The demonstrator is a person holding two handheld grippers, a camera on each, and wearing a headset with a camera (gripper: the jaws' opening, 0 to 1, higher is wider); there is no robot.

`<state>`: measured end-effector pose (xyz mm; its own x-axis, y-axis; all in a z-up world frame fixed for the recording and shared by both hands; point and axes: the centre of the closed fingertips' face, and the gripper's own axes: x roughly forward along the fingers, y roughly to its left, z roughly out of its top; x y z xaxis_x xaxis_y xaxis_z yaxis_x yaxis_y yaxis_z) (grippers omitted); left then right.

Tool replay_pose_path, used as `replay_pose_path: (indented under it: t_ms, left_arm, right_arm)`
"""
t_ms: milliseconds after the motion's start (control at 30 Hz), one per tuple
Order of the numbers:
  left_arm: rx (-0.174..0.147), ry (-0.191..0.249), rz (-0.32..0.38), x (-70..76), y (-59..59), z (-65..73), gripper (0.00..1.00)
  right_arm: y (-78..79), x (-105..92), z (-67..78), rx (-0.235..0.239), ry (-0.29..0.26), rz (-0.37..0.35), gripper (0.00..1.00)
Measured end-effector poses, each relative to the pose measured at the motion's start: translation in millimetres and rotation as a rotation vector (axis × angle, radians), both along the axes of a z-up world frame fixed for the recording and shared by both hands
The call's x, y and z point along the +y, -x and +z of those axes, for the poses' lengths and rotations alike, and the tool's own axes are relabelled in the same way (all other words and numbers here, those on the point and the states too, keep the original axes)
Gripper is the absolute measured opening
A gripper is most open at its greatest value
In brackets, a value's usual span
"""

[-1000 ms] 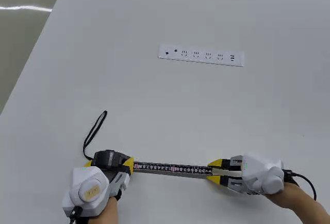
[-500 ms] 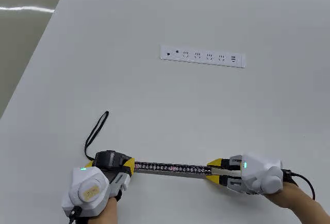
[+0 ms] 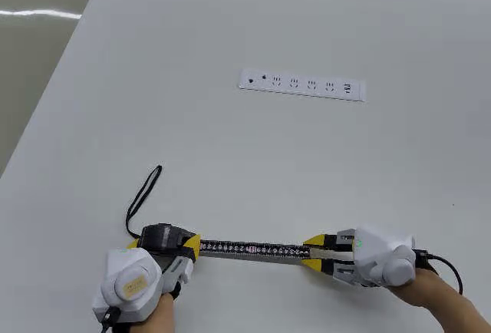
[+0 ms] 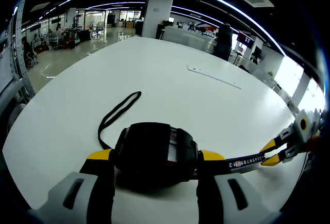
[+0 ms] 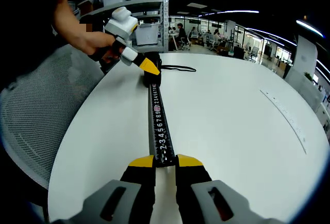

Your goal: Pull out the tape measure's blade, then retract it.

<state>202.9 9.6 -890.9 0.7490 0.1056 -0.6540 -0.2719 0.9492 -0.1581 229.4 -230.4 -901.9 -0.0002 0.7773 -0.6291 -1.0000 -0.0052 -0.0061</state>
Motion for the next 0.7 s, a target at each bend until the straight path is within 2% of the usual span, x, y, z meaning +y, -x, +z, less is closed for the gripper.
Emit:
replay_pose_path:
  t_ms: [700]
  left_arm:
    - [-0.001, 0.002, -0.001, 0.2, 0.0, 0.4, 0.62]
  right_arm:
    - [1.3, 6.7, 0.7, 0.004, -0.002, 0.008, 0.12]
